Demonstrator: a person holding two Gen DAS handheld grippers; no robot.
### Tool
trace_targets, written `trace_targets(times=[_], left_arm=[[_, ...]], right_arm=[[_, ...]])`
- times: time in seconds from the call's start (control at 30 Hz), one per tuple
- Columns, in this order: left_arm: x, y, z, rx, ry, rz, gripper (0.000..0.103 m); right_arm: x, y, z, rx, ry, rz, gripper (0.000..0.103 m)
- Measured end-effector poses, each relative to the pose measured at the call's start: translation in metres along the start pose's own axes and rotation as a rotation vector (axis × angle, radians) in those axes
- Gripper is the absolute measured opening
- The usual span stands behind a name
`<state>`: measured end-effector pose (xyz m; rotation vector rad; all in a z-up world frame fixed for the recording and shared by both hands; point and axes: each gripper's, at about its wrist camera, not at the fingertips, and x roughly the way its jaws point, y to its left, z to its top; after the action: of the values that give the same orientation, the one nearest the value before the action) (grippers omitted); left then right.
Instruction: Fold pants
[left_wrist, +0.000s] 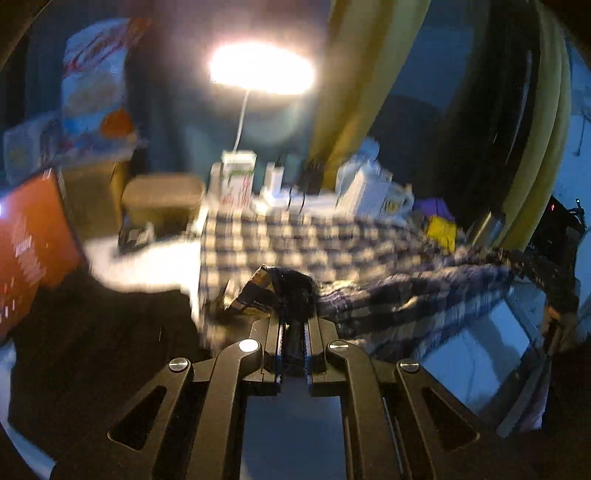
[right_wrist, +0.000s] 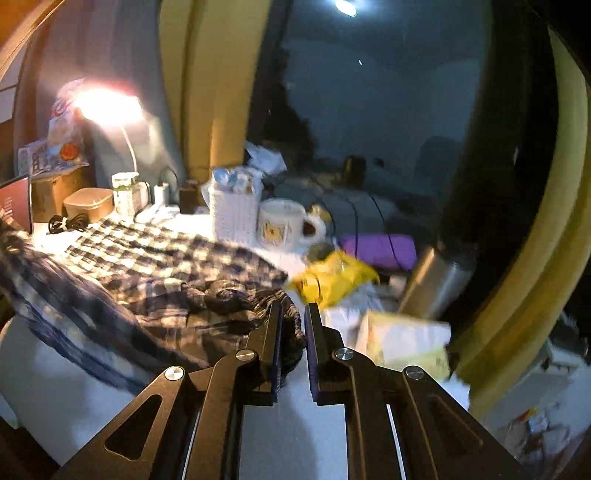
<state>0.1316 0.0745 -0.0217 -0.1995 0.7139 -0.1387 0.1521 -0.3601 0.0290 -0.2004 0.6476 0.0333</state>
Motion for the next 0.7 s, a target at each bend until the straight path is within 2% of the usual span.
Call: trace_targets(times=[0.13, 0.2, 0.37, 0.5, 0.53, 0.57, 0.63, 0.7], left_arm=[[0.014, 0.014, -0.049, -0.063, 0.139, -0.011, 0.007], [0.018, 0.014, -0.069, -0.08, 0.184, -0.01, 0.007], [0.019, 0.004, -0.099, -0.076, 0.23, -0.009, 0.007], [0.015, 0.0, -0.104, -0.064, 0.236, -0.008, 0.007], [0.014, -0.002, -0.105, -0.059, 0.236, -0.006, 0.007], [0.014, -0.001, -0.106, -0.053, 0.237, -0.005, 0.007], [0.012, 0.002, -0.108, -0.052, 0.237, -0.005, 0.007], [0.011, 0.004, -0.111, -0.056, 0.235, -0.002, 0.007]], right_arm=[[0.013, 0.001, -0.016, 0.031, 0.063, 0.018, 0.012], [0.024, 0.004, -0.023, 0.048, 0.086, 0.028, 0.012], [0.036, 0.006, -0.028, 0.1, 0.096, 0.049, 0.012], [0.032, 0.002, -0.031, 0.116, 0.088, 0.069, 0.014], [0.029, 0.0, -0.032, 0.125, 0.081, 0.042, 0.023], [0.028, -0.002, -0.035, 0.134, 0.084, 0.043, 0.039], [0.024, -0.007, -0.043, 0.159, 0.079, 0.071, 0.061], [0.022, -0.015, -0.052, 0.186, 0.096, 0.082, 0.062]])
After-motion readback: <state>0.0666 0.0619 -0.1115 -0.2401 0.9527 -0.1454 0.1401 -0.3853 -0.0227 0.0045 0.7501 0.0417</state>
